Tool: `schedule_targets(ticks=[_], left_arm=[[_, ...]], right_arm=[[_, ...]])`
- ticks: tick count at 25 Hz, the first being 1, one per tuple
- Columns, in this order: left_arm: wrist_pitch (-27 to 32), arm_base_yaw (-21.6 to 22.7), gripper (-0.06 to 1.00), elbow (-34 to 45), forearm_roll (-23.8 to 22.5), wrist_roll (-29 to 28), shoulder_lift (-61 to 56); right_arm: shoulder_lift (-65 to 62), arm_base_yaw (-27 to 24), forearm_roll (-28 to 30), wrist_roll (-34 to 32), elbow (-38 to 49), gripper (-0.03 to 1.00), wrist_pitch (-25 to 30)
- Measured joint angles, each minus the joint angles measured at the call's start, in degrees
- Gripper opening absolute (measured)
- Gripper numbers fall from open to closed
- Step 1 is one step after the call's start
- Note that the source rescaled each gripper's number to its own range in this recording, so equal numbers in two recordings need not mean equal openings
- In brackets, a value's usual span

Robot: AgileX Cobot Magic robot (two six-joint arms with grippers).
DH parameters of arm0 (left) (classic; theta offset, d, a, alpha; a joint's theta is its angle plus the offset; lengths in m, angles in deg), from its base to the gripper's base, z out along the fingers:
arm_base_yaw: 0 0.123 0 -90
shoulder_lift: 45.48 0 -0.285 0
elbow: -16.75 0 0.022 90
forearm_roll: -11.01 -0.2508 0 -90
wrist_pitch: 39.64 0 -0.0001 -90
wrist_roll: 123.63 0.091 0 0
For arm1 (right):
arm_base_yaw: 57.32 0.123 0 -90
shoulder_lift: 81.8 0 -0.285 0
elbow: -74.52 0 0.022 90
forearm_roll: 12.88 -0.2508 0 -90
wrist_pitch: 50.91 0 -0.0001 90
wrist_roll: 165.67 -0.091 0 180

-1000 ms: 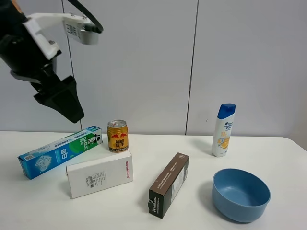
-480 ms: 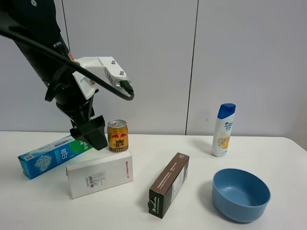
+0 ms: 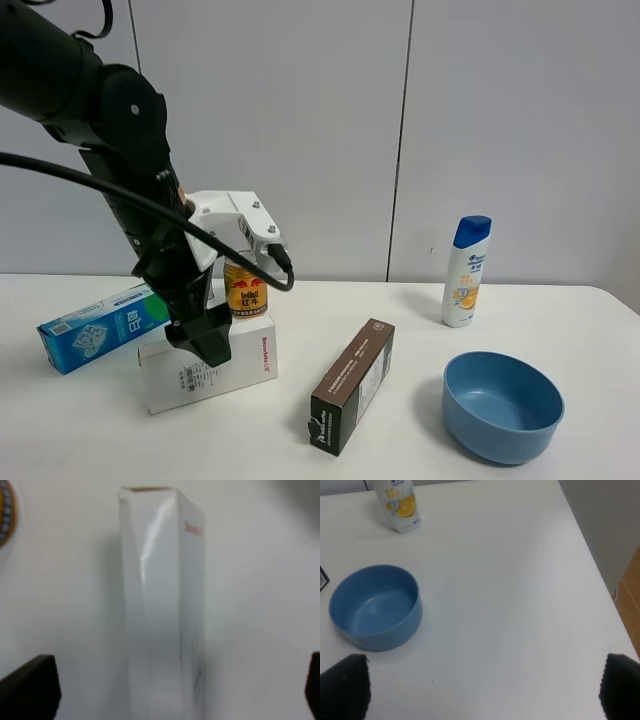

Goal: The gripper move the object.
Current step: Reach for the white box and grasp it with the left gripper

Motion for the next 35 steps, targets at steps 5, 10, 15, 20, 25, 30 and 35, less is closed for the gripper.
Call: schedule_targets(ticks=[5,10,15,20,25,30,35], left_arm=[[-2.9,0.2,1.00,0.0,0.1,1.1,2.5],[-4.4,1.9,1.00,0.0,0.1,1.3,4.1],[-4.7,3.5,1.00,0.0,0.0,1.4,4.9],[-4.7,5.0,1.00,0.0,0.9,1.4,5.6],[-4.6,5.5,1.00,0.0,0.9,1.4,6.4],[-4.7,5.5,1.00,-0.1,2.4,1.4,7.8],[-4.9,5.5,1.00,-0.1,2.6,1.4,9.5]], right_arm=[[0.0,0.0,0.0,0.0,0.0,1.00,0.0],[0.0,0.0,0.0,0.0,0.0,1.00,0.0],[0.0,0.0,0.0,0.0,0.0,1.00,0.0],[0.0,0.0,0.0,0.0,0.0,1.00,0.0],[0.0,0.0,0.0,0.0,0.0,1.00,0.0],[0.0,0.0,0.0,0.0,0.0,1.00,0.0],[0.0,0.0,0.0,0.0,0.0,1.00,0.0]])
